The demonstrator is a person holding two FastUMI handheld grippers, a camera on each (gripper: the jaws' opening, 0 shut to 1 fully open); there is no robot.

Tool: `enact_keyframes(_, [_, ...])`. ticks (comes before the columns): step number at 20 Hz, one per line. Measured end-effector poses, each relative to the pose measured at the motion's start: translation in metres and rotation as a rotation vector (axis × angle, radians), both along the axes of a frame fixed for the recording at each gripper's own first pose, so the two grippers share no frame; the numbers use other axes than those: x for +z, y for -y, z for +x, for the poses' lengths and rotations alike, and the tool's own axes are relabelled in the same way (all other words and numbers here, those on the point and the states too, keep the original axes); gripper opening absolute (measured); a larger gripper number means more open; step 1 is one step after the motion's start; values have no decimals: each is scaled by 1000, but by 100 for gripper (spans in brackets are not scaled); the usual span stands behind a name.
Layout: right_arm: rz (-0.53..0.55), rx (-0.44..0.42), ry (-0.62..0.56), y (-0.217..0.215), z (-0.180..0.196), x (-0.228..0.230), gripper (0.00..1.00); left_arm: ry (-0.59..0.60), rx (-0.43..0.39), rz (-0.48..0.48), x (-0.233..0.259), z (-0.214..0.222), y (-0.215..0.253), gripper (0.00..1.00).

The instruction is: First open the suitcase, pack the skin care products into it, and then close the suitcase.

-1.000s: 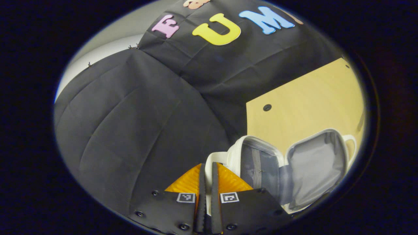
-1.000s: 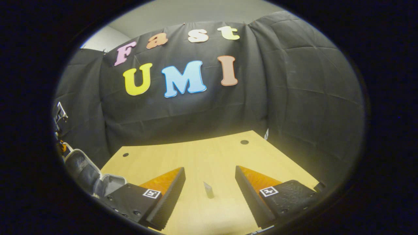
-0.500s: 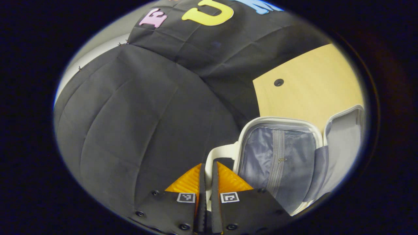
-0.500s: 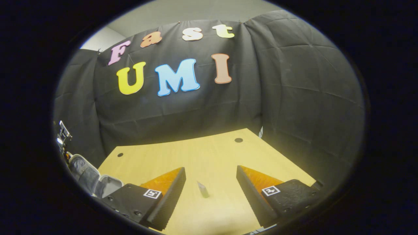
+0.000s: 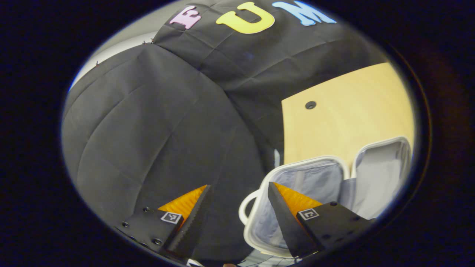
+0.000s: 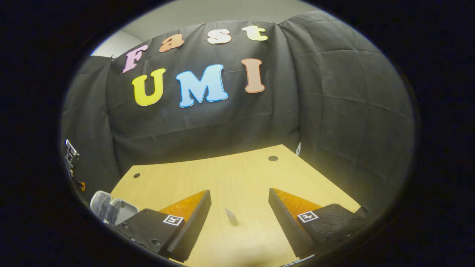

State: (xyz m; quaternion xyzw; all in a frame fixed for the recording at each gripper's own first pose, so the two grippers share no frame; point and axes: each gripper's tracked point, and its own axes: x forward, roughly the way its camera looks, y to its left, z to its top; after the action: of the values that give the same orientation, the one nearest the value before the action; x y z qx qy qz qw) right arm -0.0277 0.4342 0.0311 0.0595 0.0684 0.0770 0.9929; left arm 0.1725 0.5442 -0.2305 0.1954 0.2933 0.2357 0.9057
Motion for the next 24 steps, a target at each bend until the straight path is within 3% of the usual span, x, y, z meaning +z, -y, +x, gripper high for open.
enact_keyframes(2, [-6,6,0,0,0,1,95,47,-98,-142,-4,11,63,98])
enact_keyframes(5, [-6,15,-5,1,-1,0,95,107,-339,-348,1,32,195,98])
enact_keyframes(12, [-14,2,-27,15,-14,-9,95,22,-685,-675,-40,14,410,98])
enact_keyframes(17, [-5,-53,-47,41,-26,-16,95,-70,-909,-664,-72,-5,511,99])
enact_keyframes(18, [0,-69,-53,47,-28,-18,95,-86,-937,-648,-77,0,525,95])
enact_keyframes(19, [7,-83,-59,53,-31,-20,95,-98,-956,-638,-81,4,535,99])
enact_keyframes(20, [18,-94,-65,58,-34,-23,95,-103,-968,-638,-85,11,547,95])
enact_keyframes(24, [39,-148,-97,75,-45,-37,95,-166,-1008,-644,-115,30,575,98])
